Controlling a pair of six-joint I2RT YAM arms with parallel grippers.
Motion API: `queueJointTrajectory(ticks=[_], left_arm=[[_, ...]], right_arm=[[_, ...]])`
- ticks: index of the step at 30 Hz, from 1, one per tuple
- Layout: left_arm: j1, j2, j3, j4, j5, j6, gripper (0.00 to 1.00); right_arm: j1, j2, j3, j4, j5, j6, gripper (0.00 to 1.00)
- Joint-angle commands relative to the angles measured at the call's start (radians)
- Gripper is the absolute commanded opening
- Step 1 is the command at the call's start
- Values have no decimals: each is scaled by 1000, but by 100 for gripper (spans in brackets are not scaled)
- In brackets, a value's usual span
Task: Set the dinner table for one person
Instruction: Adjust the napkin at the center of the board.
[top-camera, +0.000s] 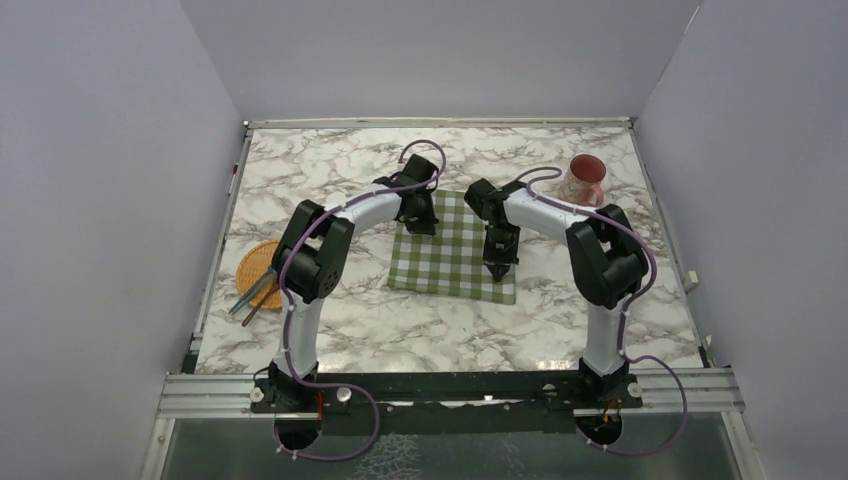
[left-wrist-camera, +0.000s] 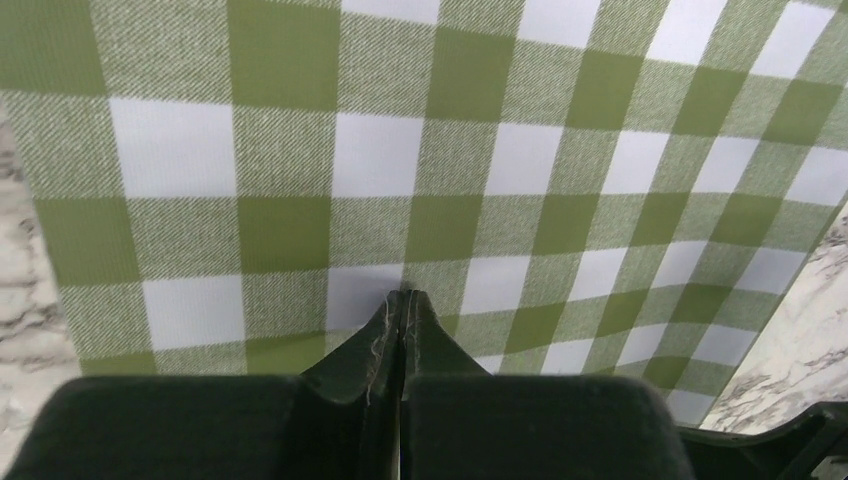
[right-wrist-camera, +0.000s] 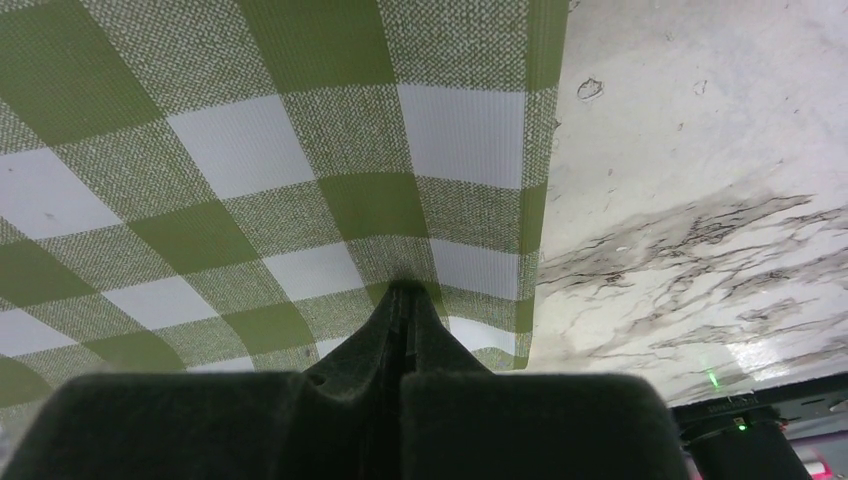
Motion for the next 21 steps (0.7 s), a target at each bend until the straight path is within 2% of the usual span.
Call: queueJointTrajectory(ticks=[1, 11, 17, 21], left_arm=[[2, 2, -113, -205, -120, 44, 1], [2, -16, -156, -206, -122, 32, 0], [2, 30, -10, -200, -70, 104, 0], [2, 47, 91, -199, -56, 137, 1]], right_arm=[[3, 62, 47, 15, 71, -13, 1], [3, 104, 144, -24, 97, -20, 1], [2, -44, 151, -75, 203, 30, 1], [2, -87, 176, -102, 237, 37, 1]])
